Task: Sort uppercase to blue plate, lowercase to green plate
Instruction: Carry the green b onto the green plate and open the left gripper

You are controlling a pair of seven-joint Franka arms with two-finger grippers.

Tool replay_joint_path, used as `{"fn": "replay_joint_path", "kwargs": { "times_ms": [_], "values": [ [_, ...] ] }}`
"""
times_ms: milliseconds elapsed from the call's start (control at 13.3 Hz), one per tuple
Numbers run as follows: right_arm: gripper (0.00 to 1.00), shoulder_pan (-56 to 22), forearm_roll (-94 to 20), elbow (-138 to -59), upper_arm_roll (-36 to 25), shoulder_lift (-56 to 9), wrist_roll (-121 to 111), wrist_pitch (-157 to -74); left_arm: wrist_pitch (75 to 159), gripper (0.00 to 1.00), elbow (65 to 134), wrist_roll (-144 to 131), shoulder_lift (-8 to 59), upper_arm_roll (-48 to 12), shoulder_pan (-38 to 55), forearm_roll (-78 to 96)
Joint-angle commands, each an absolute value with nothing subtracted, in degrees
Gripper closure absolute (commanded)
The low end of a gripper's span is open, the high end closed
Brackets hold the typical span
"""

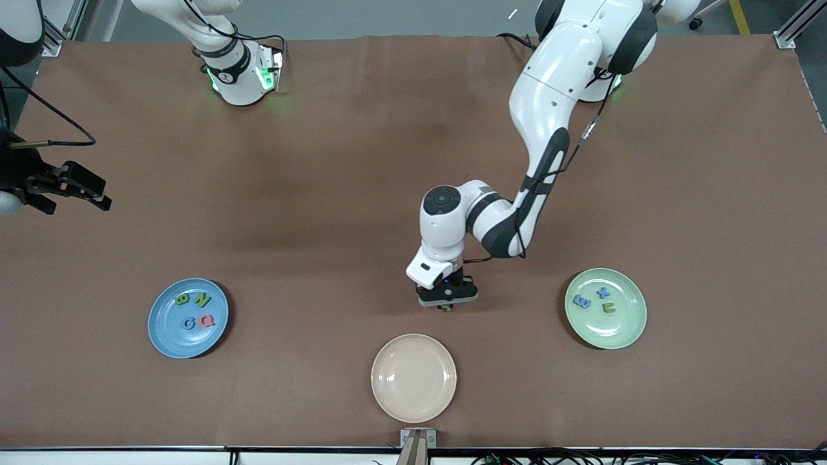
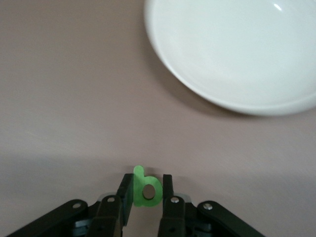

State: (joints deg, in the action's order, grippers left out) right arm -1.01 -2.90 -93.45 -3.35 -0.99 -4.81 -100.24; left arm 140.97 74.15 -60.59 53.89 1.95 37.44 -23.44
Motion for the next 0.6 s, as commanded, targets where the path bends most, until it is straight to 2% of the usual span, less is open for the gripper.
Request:
{"fn": "replay_joint_path", "kwargs": {
  "times_ms": [0,150,300,525],
  "values": [
    [0.00,-0.88,-1.24,-92.99,-3.08,-0.35,-4.13,-99.93,135.45,0.97,79.52,-54.97,45.20,1.76,32.89,-24.26],
    [0.00,-0.70,-0.62,-89.22,-3.16,-1.84,-4.31,-98.01,135.44,0.97,83.66,-48.63,41.32,1.58,28.76,-24.26],
    [0.00,-0.35,-1.06,-88.16,-3.34,-2.20,-4.31,-96.07,135.35,0.97,84.55,-43.79,40.43,1.49,24.98,-24.08],
    [0.00,0.26,-0.62,-86.75,-3.43,-2.28,-4.22,-93.43,135.18,0.97,90.50,-37.11,38.33,1.41,18.65,-23.99]
  ]
}}
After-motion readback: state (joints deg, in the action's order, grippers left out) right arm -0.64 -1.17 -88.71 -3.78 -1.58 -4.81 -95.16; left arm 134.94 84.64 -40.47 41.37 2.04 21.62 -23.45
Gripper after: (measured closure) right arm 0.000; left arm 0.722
